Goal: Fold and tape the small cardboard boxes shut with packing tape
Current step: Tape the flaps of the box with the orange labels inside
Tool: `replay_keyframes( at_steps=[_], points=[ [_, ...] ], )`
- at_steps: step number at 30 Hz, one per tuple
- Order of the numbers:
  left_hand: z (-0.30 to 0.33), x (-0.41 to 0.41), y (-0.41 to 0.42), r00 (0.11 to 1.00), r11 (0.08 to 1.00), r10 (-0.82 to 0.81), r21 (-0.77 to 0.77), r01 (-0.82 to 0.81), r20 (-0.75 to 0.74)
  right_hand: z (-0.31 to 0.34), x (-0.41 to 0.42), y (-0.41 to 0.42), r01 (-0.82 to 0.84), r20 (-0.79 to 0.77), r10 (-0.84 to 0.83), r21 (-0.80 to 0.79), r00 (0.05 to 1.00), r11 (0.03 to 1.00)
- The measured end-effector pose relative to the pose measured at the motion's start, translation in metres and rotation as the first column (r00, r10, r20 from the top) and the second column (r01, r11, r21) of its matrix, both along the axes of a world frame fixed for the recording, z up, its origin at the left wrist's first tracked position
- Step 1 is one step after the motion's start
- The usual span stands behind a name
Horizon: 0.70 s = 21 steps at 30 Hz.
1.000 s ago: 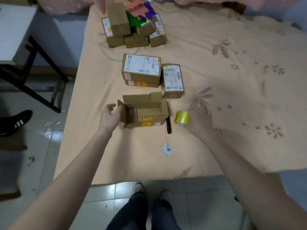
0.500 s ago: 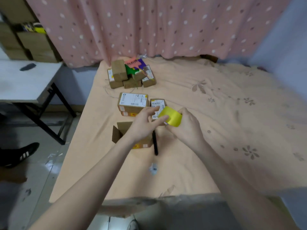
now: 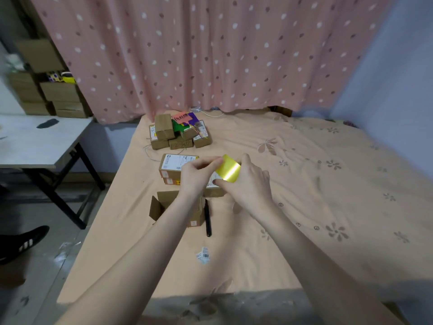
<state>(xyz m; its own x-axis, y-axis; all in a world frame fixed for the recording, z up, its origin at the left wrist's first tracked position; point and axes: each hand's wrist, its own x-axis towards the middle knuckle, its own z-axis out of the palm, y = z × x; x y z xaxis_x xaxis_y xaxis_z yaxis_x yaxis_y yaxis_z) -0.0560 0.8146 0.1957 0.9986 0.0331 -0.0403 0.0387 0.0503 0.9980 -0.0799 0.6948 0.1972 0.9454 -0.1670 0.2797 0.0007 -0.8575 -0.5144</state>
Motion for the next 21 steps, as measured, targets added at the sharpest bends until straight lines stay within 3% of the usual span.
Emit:
replay_keyframes(
  at_steps=[5, 8, 13, 17, 21],
  points=[
    [0.016, 0.004, -0.003, 0.952, 0.987, -0.094, -0.155, 0.05, -0.293, 0.009, -0.009, -0.001, -0.039, 0.037, 0.039, 0.0, 0.999, 0.999],
    [0.023, 0.006, -0.004, 0.946, 0.991, -0.082, -0.127, 0.044, -0.313, 0.012, -0.013, -0.004, -0.116, -0.026, 0.118, 0.059, 0.993, 0.992],
    [0.024, 0.003, -0.006, 0.988, 0.987, 0.125, 0.114, -0.115, -0.087, 0.016, -0.018, -0.005, -0.233, -0.092, 0.269, 0.284, 0.959, 0.93],
    [0.025, -0.001, -0.007, 0.981, 0.935, 0.16, 0.301, -0.186, 0.108, 0.022, -0.025, 0.001, -0.283, 0.028, 0.287, 0.277, 0.957, 0.918],
    [0.031, -0.006, -0.011, 0.932, 0.852, 0.198, 0.416, -0.317, 0.304, 0.028, -0.028, 0.01, -0.22, 0.087, 0.204, 0.25, 0.975, 0.943]
  ],
)
